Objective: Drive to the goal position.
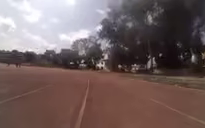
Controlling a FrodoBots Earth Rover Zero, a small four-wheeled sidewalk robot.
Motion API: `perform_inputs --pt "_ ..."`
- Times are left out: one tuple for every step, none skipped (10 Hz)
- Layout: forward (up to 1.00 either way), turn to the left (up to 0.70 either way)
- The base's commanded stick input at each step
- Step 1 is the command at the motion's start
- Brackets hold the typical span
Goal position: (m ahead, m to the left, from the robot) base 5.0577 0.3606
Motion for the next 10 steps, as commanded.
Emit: perform_inputs --pt "0.70 0.00" --pt "0.70 0.00" --pt "0.70 0.00" --pt "0.70 0.00" --pt "0.70 0.00" --pt "0.70 0.00" --pt "0.70 0.00" --pt "0.70 0.00" --pt "0.70 0.00" --pt "0.70 0.00"
